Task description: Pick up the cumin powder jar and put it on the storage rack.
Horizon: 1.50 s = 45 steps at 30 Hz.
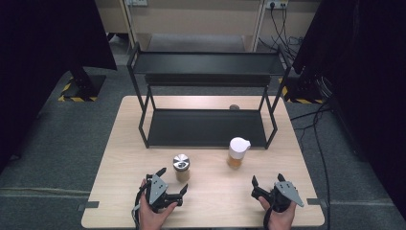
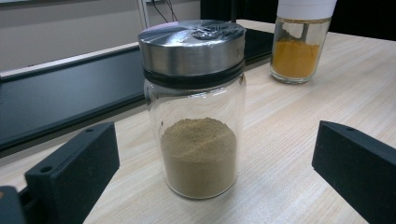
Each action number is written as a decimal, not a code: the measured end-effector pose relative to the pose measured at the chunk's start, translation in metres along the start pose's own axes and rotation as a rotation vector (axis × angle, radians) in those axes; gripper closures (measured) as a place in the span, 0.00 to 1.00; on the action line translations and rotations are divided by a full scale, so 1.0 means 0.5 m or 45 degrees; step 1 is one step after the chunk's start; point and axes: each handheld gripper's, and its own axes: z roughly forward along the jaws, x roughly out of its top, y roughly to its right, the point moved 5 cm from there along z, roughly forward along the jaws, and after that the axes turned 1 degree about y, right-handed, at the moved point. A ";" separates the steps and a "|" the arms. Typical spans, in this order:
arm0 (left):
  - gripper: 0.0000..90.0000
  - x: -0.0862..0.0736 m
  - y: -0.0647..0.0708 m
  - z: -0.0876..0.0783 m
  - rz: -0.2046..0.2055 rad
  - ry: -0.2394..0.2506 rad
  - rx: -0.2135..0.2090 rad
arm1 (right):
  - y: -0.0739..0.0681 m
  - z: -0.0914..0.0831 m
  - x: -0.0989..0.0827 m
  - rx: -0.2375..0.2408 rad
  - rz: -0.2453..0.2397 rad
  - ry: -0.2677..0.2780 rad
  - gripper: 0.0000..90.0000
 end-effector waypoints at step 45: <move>0.30 0.036 0.006 0.090 -0.011 -0.088 0.072 | -0.009 -0.001 -0.002 -0.013 -0.048 0.009 0.02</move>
